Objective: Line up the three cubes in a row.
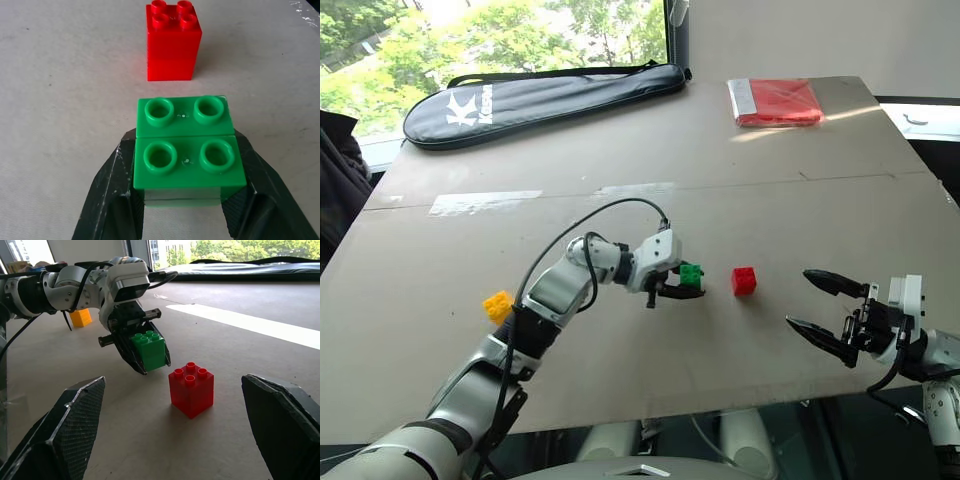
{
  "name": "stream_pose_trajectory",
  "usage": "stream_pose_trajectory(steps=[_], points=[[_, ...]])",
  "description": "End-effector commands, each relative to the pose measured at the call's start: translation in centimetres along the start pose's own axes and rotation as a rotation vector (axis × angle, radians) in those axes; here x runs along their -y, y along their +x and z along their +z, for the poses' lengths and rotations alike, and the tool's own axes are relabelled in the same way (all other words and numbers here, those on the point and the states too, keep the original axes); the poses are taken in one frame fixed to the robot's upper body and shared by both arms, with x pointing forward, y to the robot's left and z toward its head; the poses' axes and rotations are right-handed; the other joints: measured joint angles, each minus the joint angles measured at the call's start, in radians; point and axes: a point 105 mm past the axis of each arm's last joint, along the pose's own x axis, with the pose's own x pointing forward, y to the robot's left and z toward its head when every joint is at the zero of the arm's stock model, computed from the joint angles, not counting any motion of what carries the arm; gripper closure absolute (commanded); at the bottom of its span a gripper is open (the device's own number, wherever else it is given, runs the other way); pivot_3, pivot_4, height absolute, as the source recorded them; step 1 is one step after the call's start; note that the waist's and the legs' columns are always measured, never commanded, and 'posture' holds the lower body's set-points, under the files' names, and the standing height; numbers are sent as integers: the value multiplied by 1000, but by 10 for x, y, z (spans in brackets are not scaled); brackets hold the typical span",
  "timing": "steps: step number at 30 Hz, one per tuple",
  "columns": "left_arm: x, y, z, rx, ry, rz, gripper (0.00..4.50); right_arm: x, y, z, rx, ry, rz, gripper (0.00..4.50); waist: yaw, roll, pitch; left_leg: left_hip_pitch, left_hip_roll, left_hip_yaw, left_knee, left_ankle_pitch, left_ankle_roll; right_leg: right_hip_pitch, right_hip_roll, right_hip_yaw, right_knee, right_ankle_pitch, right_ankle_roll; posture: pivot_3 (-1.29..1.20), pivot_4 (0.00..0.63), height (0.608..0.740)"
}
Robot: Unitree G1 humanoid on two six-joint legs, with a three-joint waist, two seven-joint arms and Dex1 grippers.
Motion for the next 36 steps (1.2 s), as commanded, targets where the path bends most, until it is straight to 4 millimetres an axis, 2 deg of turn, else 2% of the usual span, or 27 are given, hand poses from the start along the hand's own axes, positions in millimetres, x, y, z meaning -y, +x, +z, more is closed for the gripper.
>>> stream_pose_trajectory(steps=[1,17,19,22,24,27,31,36], points=[[7,2,9,12,39,-13,3151,0,2,9,18,-47,2,0,0,0,0,0,0,0,0,0,0,0,0,0,0,0,0,0,150,740],[11,12,2,-3,-1,30,3151,2,3,9,20,-61,-8,0,4,0,0,0,0,0,0,0,0,0,0,0,0,0,0,0,150,740],[12,12,3,0,-2,25,2119,3,3,9,20,-62,-9,0,6,0,0,1,0,0,0,0,0,0,0,0,0,0,0,0,150,740],[11,12,1,-5,4,31,994,3,4,9,20,-62,-9,0,9,0,0,1,0,0,0,0,0,0,0,0,0,0,0,0,150,740],[10,12,1,-9,13,39,51,3,4,9,21,-61,-8,0,10,0,0,1,0,0,0,0,0,0,0,0,0,0,0,0,150,740],[7,11,3,-4,20,63,51,3,4,8,21,-59,-6,0,9,0,0,1,0,0,0,0,0,0,0,0,1,0,0,0,150,740],[3,0,16,39,36,97,51,2,5,9,21,-59,-2,0,9,0,0,1,0,0,0,0,0,0,0,0,1,0,0,0,150,740],[5,-35,49,149,71,97,51,1,9,12,30,-58,15,0,8,0,0,0,1,0,0,0,0,0,0,0,1,0,0,0,150,740]])
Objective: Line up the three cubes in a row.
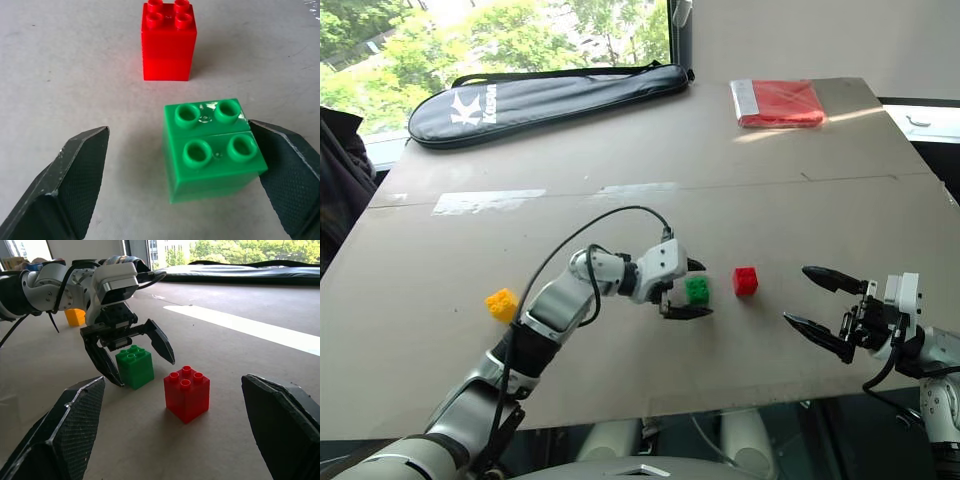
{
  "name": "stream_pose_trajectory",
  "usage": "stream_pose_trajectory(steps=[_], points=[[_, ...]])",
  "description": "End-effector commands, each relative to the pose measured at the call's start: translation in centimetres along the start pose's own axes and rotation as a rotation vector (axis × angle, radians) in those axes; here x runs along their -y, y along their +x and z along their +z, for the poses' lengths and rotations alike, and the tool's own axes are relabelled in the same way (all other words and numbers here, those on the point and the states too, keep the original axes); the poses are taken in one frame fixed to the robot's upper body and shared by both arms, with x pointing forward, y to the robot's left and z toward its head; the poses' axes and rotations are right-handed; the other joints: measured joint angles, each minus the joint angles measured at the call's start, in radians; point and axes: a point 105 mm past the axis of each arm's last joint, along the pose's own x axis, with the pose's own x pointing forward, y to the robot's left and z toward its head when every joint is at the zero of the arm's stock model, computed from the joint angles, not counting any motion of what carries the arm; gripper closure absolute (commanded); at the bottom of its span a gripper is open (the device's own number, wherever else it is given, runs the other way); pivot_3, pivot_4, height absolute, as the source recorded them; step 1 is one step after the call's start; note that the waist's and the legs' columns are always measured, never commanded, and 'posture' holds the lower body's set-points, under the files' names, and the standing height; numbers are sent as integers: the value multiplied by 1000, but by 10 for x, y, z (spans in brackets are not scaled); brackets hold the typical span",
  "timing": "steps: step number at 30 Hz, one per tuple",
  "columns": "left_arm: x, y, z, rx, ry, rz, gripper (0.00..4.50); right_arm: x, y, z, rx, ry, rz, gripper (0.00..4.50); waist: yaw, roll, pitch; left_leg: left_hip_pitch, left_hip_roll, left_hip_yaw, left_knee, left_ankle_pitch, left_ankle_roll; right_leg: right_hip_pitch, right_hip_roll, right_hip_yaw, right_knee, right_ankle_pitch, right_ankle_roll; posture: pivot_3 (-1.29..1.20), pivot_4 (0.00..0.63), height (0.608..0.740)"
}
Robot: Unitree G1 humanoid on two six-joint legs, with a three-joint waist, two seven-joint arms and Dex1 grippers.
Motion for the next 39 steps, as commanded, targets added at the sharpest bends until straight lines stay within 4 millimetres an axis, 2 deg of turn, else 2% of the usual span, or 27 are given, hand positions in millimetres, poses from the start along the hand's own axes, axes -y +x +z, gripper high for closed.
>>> stream_pose_trajectory(steps=[1,3,7,11,13,16,20,25,30,39], points=[[0,-29,42,143,69,2,51,-2,6,11,31,-34,30,0,1,0,0,0,0,0,0,0,0,0,0,0,0,0,0,0,150,740],[2,-43,52,170,79,1,51,-2,8,12,33,-32,38,0,2,0,0,0,1,0,0,0,0,0,0,0,0,0,0,0,150,740],[3,-93,59,171,42,71,51,-2,14,12,31,-25,90,0,-9,0,0,0,1,0,0,0,0,0,0,0,0,0,0,0,150,740],[-3,-129,56,252,-83,309,51,-4,23,18,50,-20,155,0,-18,1,0,0,3,-1,-1,0,0,0,0,-1,0,0,0,0,150,740],[3,-141,49,262,-106,397,51,-4,27,20,59,-19,181,0,-18,0,1,0,3,-1,0,0,0,0,-1,0,0,0,0,0,150,740],[23,-163,37,388,-185,583,51,-5,32,20,68,-12,229,0,-22,0,0,1,3,0,0,0,0,0,-1,0,-1,0,0,0,150,740],[44,-177,17,406,-238,845,51,-8,36,17,65,0,284,0,-12,-2,2,0,3,0,-1,0,0,0,-2,0,-1,0,0,0,150,740],[71,-213,-35,264,-306,1288,51,-8,45,22,84,6,345,0,-1,-3,2,2,2,1,0,0,0,2,-3,1,-1,-2,-4,0,150,740],[88,-224,-65,146,-355,1506,51,-6,49,26,94,6,364,0,7,-4,2,2,2,1,1,0,0,1,-1,1,-1,-5,0,0,150,740],[88,-200,-87,92,-434,1470,51,-4,57,34,131,-75,351,0,2,-5,2,1,1,1,1,0,0,1,-1,0,-1,-3,-3,0,150,740]])
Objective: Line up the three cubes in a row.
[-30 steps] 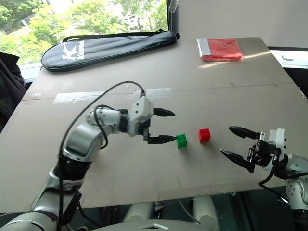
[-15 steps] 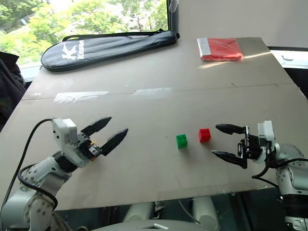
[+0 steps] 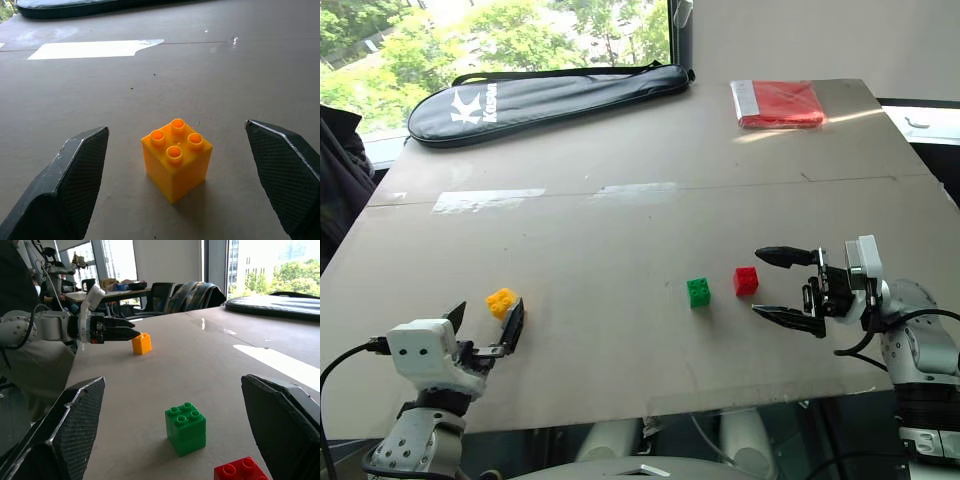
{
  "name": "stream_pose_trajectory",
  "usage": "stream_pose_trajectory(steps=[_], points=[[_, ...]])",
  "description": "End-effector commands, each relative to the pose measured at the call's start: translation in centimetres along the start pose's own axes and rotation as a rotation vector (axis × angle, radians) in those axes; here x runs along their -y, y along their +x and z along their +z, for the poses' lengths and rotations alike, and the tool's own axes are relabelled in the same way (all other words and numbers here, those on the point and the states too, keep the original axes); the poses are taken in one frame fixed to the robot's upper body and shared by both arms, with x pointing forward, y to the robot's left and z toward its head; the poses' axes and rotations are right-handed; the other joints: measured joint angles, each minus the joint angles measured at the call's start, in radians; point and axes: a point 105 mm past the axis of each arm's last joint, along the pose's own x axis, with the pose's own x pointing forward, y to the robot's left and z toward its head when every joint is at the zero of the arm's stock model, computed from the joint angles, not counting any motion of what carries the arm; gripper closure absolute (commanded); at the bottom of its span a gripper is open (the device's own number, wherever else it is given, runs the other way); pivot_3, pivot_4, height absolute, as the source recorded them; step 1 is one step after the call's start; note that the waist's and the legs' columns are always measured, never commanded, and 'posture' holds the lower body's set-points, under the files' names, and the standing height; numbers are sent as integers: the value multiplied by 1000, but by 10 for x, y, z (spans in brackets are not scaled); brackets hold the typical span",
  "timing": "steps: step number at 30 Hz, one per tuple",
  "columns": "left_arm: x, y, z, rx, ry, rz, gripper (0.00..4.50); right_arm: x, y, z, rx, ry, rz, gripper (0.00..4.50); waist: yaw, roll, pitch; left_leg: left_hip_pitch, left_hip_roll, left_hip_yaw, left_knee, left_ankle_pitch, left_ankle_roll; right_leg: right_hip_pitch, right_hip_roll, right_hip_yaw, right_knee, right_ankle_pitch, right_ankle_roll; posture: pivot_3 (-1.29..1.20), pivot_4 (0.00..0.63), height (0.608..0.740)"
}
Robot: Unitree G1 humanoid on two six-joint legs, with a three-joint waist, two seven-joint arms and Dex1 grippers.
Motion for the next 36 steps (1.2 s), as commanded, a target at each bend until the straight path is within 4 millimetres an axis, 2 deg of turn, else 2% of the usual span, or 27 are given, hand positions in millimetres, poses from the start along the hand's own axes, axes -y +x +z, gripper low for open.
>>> stream_pose_trajectory(steps=[1,13,16,17,18,19,20,22,31,33,36], points=[[5,0,-7,-29,16,-9,51,2,2,10,9,-89,-5,0,0,0,0,0,0,0,0,0,0,0,0,0,0,0,0,0,150,740],[-4,7,-27,-92,21,61,51,3,-7,9,-15,-123,-46,0,1,0,0,0,1,0,0,0,0,0,0,0,0,-2,3,0,150,740],[-7,13,-29,-91,19,79,792,3,-8,9,-17,-122,-49,0,1,0,0,0,1,-1,0,0,0,0,0,0,0,-1,3,0,150,740],[-7,15,-29,-88,18,80,1193,3,-9,9,-18,-123,-50,0,2,0,0,0,1,0,0,0,0,0,0,0,0,-1,2,0,150,740],[-7,17,-29,-84,17,79,1914,3,-9,9,-18,-123,-52,0,2,0,0,0,1,0,0,0,0,0,0,0,0,0,0,0,150,740],[-6,19,-30,-82,15,78,2179,4,-9,9,-19,-123,-54,0,2,0,0,0,1,0,0,0,0,0,0,0,0,0,0,0,150,740],[-6,20,-30,-80,13,77,2784,4,-9,9,-19,-124,-55,0,2,0,0,0,1,-1,0,0,0,0,0,-1,0,0,0,0,150,740],[-5,22,-31,-80,8,77,3312,4,-9,9,-19,-124,-58,0,2,0,0,0,1,-1,0,0,0,0,0,-1,0,0,0,0,150,740],[-1,25,-33,-75,26,61,3307,1,-7,6,-16,-118,-74,0,3,1,-1,1,1,-1,0,0,0,0,0,0,0,0,0,0,150,740],[7,28,-26,-46,42,-2,3307,1,-7,6,-14,-117,-76,0,4,1,-1,1,1,-1,0,0,0,0,0,-1,1,0,0,0,150,740],[26,33,-15,2,58,-231,3307,2,-8,6,-11,-113,-85,0,4,1,-1,0,1,-1,0,0,0,0,0,-1,1,0,0,0,150,740]])
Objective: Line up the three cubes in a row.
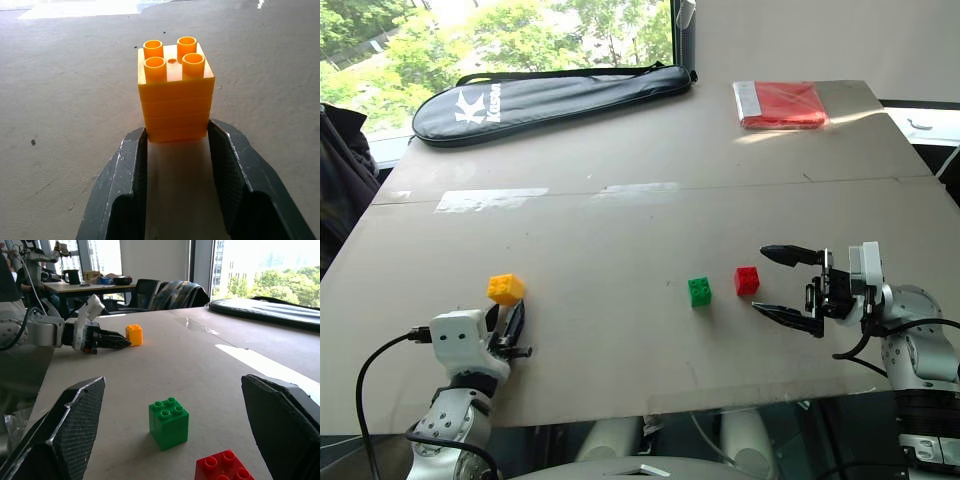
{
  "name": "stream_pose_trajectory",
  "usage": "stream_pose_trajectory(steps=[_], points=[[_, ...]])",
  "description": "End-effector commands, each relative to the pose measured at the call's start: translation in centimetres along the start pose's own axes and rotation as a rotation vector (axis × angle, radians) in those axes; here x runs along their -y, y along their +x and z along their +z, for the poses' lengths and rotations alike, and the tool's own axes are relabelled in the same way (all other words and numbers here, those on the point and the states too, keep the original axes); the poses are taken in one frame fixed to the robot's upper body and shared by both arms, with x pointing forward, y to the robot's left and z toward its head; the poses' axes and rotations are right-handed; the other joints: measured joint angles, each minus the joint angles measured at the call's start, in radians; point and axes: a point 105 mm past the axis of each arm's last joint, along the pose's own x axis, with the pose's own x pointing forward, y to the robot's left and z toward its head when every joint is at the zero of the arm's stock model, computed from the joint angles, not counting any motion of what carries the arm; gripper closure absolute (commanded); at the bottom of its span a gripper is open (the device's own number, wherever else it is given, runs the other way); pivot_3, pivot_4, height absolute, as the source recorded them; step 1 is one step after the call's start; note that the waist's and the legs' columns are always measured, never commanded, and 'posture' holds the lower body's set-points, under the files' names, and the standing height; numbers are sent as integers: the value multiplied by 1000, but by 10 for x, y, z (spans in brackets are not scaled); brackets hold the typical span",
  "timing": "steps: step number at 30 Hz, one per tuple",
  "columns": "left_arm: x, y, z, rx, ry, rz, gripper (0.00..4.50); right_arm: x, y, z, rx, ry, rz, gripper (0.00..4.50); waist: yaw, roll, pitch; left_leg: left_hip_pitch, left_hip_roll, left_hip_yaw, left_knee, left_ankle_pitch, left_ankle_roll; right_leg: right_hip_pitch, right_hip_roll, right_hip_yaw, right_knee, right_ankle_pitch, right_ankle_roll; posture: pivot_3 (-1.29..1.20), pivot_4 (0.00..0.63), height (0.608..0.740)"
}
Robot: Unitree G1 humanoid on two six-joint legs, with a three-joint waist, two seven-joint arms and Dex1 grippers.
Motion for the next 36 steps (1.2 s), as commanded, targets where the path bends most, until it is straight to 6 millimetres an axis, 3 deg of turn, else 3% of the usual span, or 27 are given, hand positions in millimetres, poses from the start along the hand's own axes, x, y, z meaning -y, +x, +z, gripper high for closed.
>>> stream_pose_trajectory(steps=[1,8,13,23,32,36], points=[[18,7,17,71,25,-239,3307,1,-3,10,13,-45,-15,0,0,0,0,0,0,0,0,0,0,0,0,0,0,0,0,0,150,740],[58,9,28,62,226,-919,3307,-1,-11,4,-14,-9,-30,0,0,1,0,0,0,1,-1,0,0,-1,0,0,0,0,-1,0,150,740],[78,20,27,12,279,-1228,3307,-4,-16,1,-28,1,-50,0,-2,2,0,0,-1,2,-1,0,0,-1,0,1,0,0,-1,0,150,740],[116,44,27,5,342,-1410,3307,-15,-23,2,-35,-9,-117,0,-3,2,1,-1,-1,1,-1,0,0,-1,0,1,0,2,3,0,150,740],[122,50,27,18,362,-1430,3307,-17,-28,2,-48,-12,-164,0,-3,1,1,0,-1,1,-1,0,0,-1,0,1,0,2,3,0,150,740],[123,50,24,17,349,-1427,1507,-16,-29,1,-54,-10,-167,0,-2,1,1,-1,-1,1,-1,0,0,-1,0,1,0,2,3,0,150,740]])
